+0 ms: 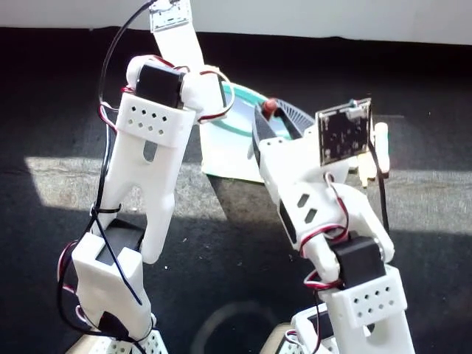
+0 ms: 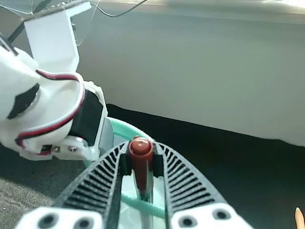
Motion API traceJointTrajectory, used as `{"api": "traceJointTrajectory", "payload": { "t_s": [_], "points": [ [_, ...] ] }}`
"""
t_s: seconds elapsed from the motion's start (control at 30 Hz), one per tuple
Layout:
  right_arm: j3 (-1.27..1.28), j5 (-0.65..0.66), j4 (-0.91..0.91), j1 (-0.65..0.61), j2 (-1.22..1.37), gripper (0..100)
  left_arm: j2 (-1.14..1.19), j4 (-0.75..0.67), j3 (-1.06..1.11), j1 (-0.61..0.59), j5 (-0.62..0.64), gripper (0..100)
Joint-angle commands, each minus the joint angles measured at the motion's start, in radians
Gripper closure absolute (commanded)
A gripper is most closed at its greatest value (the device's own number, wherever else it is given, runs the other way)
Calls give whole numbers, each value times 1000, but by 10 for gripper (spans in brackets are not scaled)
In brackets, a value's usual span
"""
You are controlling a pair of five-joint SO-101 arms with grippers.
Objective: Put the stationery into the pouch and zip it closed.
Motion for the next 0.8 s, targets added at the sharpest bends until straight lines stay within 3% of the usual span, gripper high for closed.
{"api": "traceJointTrajectory", "payload": {
  "t_s": [0.0, 0.13, 0.3, 0.63, 0.77],
  "points": [
    [48, 14, 12, -8, -39, 992, 33, 6, 2, -12, -6, 989],
    [88, 15, 8, -12, -36, 985, 35, 6, 2, -7, -6, 989],
    [50, 15, 13, -7, 36, 822, 36, 6, 2, -5, -8, 989],
    [-329, 12, 15, 1, 239, 844, 33, 6, 2, -5, -8, 989],
    [-493, 9, 76, 139, 239, 844, 31, 6, 2, -7, -8, 989]
  ]
}}
